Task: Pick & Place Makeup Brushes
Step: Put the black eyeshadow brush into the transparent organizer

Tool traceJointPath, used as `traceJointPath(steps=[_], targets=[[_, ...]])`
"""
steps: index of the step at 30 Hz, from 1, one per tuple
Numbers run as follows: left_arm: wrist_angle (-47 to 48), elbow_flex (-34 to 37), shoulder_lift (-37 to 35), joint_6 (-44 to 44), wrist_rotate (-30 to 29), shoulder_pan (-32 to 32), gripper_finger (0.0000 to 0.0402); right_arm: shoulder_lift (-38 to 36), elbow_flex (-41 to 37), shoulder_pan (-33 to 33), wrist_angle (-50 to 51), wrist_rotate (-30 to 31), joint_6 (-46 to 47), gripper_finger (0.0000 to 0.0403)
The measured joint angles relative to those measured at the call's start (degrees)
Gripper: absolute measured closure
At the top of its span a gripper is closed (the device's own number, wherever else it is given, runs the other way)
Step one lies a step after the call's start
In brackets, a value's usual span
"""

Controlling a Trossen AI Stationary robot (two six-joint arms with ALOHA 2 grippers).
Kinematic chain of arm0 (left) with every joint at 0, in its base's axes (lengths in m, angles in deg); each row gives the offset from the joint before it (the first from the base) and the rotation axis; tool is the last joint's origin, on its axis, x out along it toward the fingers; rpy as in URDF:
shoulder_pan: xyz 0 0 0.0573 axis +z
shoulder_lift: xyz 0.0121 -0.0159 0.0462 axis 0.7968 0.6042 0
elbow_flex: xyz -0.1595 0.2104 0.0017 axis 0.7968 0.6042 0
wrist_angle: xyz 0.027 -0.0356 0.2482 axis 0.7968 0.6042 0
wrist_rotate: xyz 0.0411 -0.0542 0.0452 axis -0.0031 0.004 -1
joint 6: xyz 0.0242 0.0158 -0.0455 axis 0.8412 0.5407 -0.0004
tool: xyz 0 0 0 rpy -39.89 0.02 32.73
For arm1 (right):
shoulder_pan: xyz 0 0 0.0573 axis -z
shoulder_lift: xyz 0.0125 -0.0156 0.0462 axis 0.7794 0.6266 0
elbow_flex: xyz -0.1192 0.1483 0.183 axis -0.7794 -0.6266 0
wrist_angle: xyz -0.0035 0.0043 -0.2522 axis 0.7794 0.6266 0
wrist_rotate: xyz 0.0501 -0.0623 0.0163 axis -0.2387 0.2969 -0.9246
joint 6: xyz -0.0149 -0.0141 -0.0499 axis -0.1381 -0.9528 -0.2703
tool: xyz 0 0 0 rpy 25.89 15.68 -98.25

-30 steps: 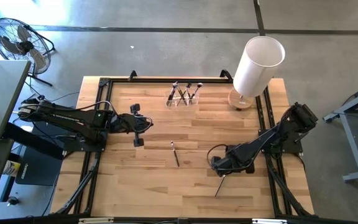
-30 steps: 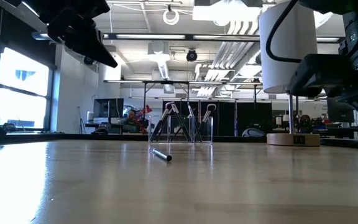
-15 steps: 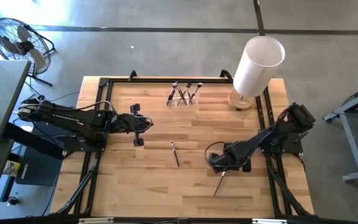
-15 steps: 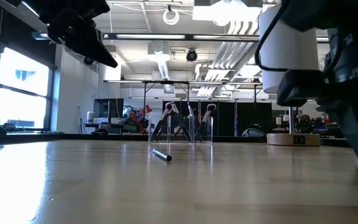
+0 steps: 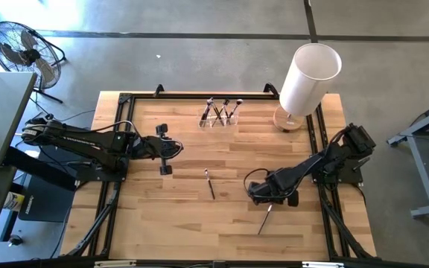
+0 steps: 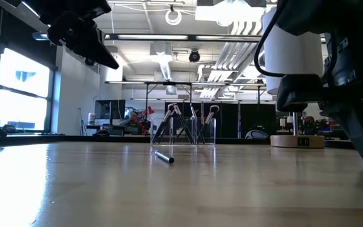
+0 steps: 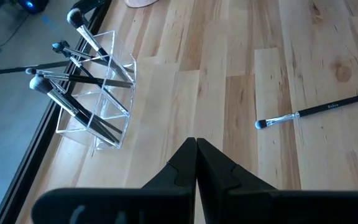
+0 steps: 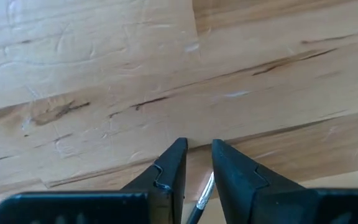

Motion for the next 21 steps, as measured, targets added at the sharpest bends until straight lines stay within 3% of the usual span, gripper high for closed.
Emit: traceJointPath(steps=[21], targets=[[-0.15, 0.00, 0.00, 1.49, -0.07, 0.01, 0.0401, 0.17, 0.08, -1.13, 5.99, 0.28, -0.63, 0.0295]])
